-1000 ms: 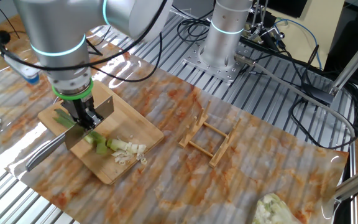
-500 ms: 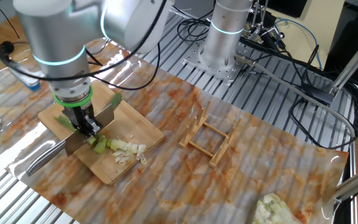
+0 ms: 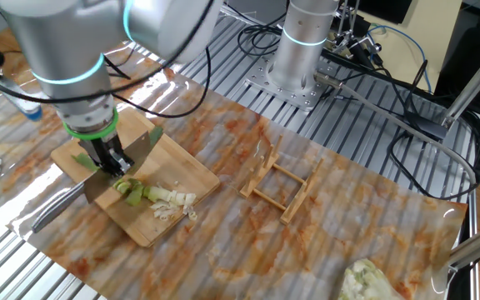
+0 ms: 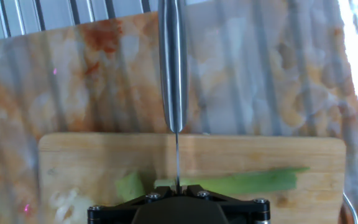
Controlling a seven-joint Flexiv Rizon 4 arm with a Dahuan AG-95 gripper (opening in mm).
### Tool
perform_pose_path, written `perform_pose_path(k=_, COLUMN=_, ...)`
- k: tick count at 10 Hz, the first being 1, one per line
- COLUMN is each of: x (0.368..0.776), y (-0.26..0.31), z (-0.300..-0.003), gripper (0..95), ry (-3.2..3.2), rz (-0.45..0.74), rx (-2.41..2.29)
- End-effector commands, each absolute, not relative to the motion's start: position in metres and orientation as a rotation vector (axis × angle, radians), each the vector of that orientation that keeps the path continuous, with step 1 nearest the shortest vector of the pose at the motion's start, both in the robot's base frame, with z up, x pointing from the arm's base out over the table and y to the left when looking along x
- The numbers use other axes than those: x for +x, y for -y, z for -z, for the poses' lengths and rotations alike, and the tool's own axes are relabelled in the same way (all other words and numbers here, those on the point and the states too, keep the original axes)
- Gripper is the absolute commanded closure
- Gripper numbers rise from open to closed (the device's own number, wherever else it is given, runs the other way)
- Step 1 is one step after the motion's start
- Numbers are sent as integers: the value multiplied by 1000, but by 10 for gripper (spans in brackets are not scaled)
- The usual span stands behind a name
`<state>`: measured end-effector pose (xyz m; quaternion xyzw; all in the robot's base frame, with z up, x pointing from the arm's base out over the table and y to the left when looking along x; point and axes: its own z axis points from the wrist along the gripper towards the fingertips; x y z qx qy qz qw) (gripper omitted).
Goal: Chop the scallions
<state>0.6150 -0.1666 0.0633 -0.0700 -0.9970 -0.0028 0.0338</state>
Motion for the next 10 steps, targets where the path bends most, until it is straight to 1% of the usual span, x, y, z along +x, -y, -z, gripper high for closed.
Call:
perform_pose_path(k=1, x=608, y=170, z=-81, gripper=950, ry=3062, rz=17, rx=-237)
perform_pose_path(k=3, x=605, y=176, z=-91, gripper=950, ry=3061, rz=9, rx=-230)
perform_pose_path(k=4, x=604, y=177, z=-91, gripper=950, ry=3064, rz=9, rx=-221)
perform_pose_path(k=10, x=608, y=185, z=-74, gripper=950, ry=3074, rz=23, rx=-209)
